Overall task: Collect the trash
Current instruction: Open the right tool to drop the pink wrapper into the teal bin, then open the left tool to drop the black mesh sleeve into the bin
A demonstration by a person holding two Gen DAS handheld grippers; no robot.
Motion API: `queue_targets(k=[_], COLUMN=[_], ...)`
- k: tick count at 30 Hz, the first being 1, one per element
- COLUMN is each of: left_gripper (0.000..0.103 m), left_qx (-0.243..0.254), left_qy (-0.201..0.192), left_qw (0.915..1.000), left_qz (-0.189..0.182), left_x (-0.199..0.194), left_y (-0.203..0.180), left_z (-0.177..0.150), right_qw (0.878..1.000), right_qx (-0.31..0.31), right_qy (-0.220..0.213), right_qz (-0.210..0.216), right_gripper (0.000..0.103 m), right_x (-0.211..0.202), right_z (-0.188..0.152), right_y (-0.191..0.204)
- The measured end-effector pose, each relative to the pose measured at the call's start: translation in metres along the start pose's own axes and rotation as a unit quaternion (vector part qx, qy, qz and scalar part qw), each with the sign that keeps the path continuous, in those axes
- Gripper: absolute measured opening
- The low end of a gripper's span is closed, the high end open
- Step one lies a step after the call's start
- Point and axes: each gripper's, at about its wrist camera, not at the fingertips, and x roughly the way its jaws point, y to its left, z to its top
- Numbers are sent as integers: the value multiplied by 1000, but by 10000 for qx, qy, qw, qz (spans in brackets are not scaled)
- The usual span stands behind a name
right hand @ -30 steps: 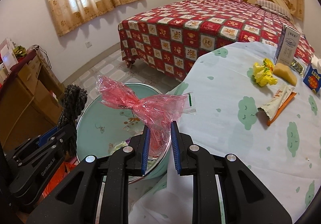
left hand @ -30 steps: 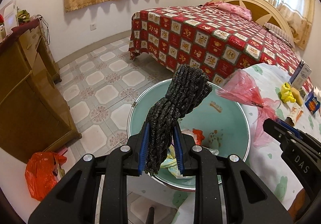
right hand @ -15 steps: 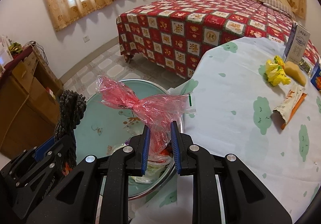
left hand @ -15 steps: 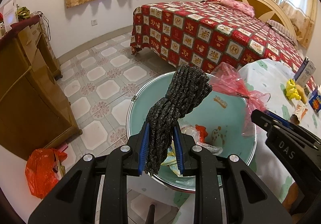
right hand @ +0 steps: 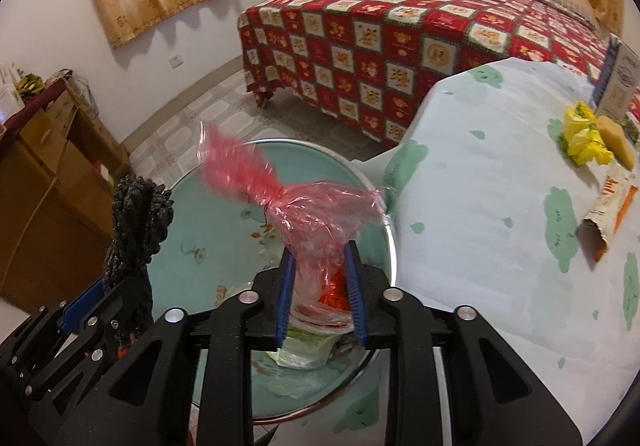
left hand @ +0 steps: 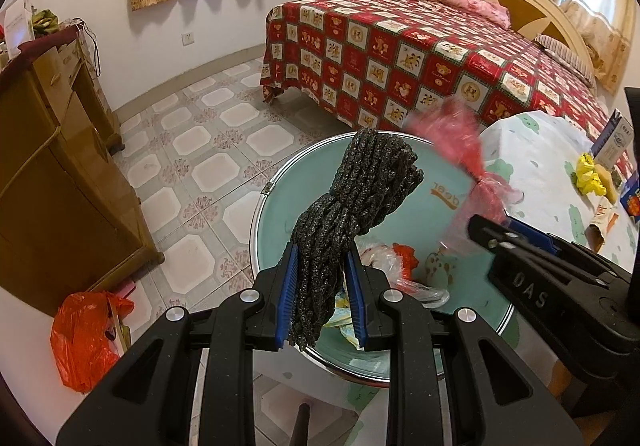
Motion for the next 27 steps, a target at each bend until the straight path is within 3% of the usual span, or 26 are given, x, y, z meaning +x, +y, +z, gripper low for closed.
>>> queue_targets(k=[18, 27], left_gripper=[24, 24], left_qx=[-15, 24], left_qy=[-9, -11], left_qw=[10000, 10000], left_qz=[5, 21], left_x=[1, 4], left_y=[1, 0], left_z=[0, -1], right_qw=[9995, 9989], right_qx=[-54, 81], right_qy=[-223, -458], right_qz=[194, -49], right_gripper=[46, 46], right_x=[-22, -39], right_z=[3, 0], right_y=[-3, -17])
